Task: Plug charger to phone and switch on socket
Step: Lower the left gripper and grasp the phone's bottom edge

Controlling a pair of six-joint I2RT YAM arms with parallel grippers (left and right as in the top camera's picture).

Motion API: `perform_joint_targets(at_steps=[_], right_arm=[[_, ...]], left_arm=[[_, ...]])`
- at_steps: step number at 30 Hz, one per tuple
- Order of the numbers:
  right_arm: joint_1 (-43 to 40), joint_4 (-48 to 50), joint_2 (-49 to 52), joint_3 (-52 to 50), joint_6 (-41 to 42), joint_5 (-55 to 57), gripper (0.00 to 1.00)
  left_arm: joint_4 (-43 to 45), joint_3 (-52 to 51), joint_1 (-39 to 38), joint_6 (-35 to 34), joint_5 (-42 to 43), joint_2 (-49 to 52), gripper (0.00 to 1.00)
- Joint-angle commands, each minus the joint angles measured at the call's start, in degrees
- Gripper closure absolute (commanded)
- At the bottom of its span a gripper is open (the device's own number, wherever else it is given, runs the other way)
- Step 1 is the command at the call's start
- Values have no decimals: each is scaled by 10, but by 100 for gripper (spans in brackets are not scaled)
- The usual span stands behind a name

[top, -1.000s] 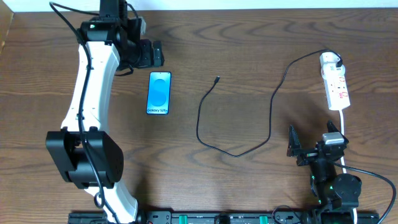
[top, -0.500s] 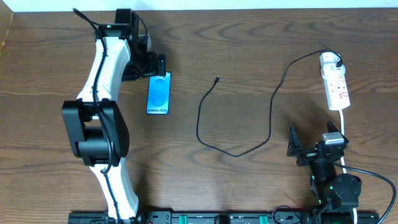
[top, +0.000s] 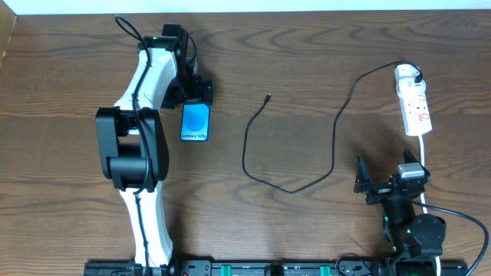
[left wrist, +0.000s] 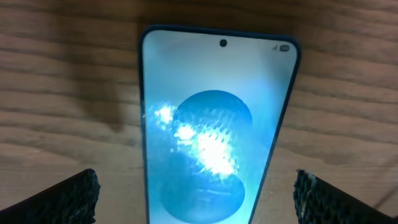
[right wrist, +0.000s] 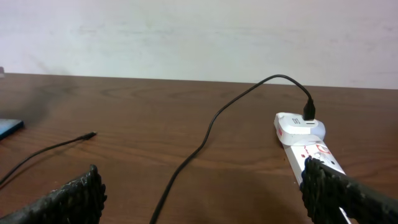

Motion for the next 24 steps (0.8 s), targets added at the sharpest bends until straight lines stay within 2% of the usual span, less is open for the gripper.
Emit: perform_joint_targets(at_steps=[1,24], right_arm=[[6,-2,-2,-1,-4,2,1],[6,-2,-2,-1,-4,3,1]], left_arm=[[5,-3,-2,-3,-16,11,1],[39,-59,-18,14,-10,12,1]])
